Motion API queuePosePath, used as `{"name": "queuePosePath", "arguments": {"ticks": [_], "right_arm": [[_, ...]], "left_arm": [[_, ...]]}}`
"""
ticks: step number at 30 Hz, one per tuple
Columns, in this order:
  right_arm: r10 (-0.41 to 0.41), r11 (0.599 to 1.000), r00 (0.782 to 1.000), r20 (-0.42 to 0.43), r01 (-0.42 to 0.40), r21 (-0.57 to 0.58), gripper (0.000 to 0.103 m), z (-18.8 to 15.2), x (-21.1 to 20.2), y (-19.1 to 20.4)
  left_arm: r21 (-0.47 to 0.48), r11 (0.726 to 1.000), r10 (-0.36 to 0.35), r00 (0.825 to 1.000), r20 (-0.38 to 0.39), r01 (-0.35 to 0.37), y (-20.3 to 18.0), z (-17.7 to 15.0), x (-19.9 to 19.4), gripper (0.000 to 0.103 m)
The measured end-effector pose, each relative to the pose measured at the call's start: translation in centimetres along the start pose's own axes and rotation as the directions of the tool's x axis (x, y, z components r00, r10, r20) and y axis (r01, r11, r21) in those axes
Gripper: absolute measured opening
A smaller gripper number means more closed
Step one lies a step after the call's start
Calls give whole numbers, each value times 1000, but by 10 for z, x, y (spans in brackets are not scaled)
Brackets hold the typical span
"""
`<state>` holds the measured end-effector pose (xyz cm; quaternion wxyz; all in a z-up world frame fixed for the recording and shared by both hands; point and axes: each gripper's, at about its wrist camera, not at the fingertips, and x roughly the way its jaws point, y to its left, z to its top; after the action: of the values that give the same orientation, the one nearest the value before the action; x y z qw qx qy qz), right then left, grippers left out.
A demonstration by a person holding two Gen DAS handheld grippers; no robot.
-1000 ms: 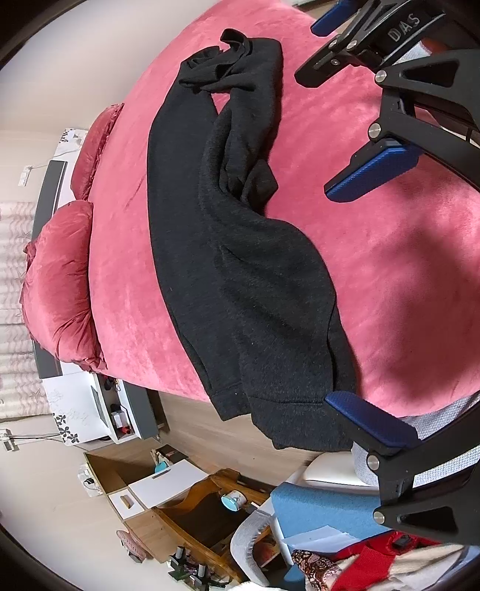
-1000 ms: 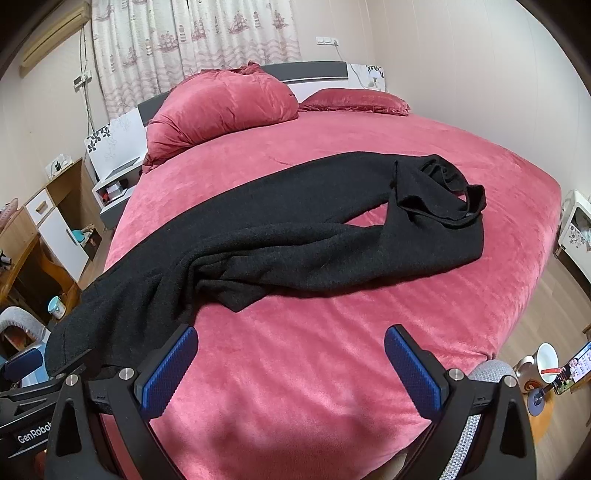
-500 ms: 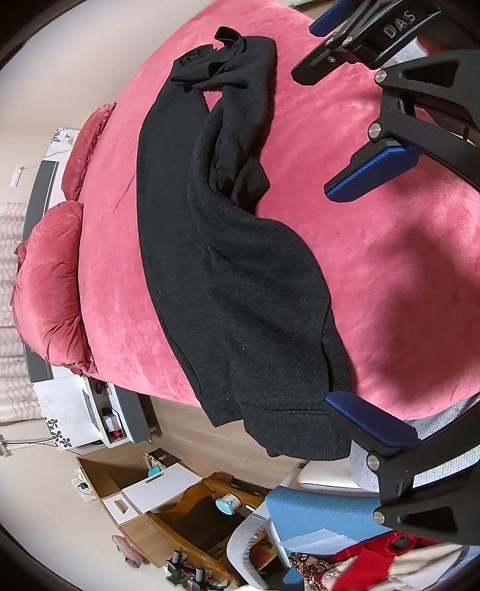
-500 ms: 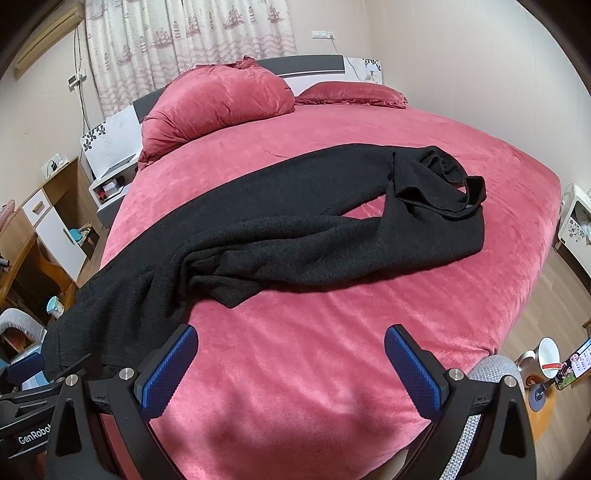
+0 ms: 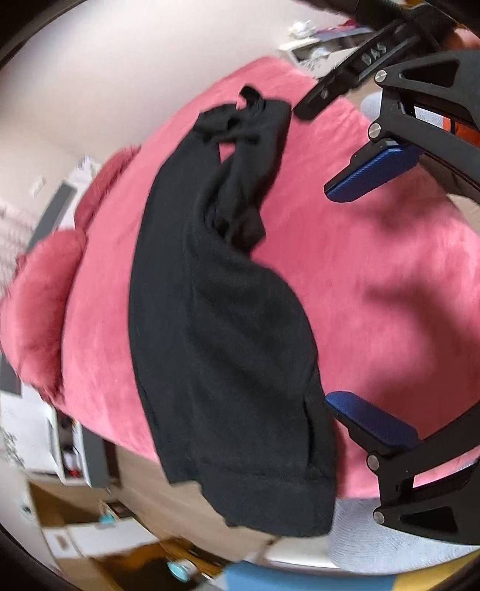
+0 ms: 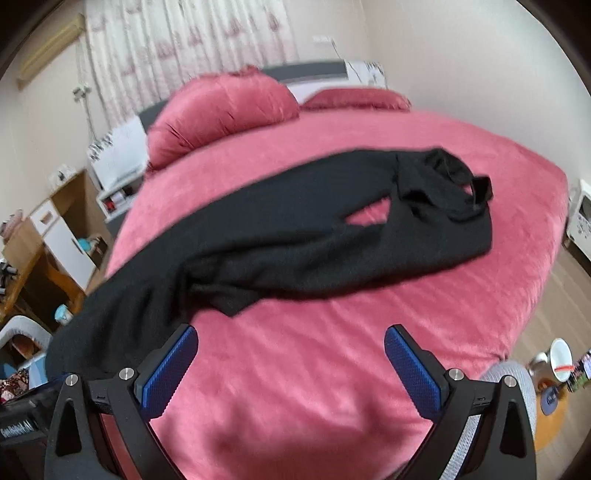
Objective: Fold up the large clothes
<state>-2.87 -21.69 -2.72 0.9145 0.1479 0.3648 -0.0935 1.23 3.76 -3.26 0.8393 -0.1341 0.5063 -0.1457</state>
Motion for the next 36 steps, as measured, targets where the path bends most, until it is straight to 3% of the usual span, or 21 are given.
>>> {"name": "queuePosePath", "arguments": {"ticks": [4, 7, 13, 16, 18, 20, 22, 26, 30, 33, 34, 36], "right_arm": [[-40, 998, 997, -69, 43, 40, 103, 1, 14, -19], [-103, 993, 991, -84, 107, 47, 98, 3, 19, -35], [-212, 977, 976, -44, 212, -10, 94, 40, 39, -76], [-220, 975, 975, -31, 220, -3, 93, 69, 52, -102], [-223, 975, 975, -19, 223, 6, 93, 92, 63, -115], [-237, 971, 971, -16, 237, 2, 93, 117, 82, -124], [-254, 967, 967, -19, 254, -5, 93, 137, 100, -131], [-315, 948, 949, -30, 313, -61, 93, 167, 142, -137], [-354, 933, 932, -71, 347, -96, 92, 173, 171, -144], [-393, 918, 913, -111, 383, -100, 83, 172, 190, -155], [-379, 924, 917, -127, 369, -95, 72, 172, 195, -160], [-309, 951, 939, -153, 301, -77, 36, 171, 199, -169]], "left_arm": [[19, 990, 141, 990, 28, -142, 19, 5, 2, 103], [27, 977, 207, 974, 88, -210, 27, 7, -2, 101], [58, 965, 249, 960, 127, -258, 40, 16, 0, 90], [66, 941, 314, 928, 201, -333, 51, 25, -6, 89], [25, 941, 324, 919, 226, -337, 63, 29, -9, 89], [-22, 949, 312, 926, 213, -315, 78, 35, -8, 89], [-42, 944, 329, 922, 202, -327, 86, 38, -3, 86], [-26, 944, 329, 925, 188, -330, 91, 45, 8, 86], [5, 961, 268, 937, 225, -276, 94, 42, 7, 95], [24, 961, 265, 939, 220, -276, 92, 37, 10, 96], [36, 959, 269, 941, 206, -282, 91, 35, 14, 95], [62, 958, 266, 949, 168, -280, 91, 34, 23, 91]]}}
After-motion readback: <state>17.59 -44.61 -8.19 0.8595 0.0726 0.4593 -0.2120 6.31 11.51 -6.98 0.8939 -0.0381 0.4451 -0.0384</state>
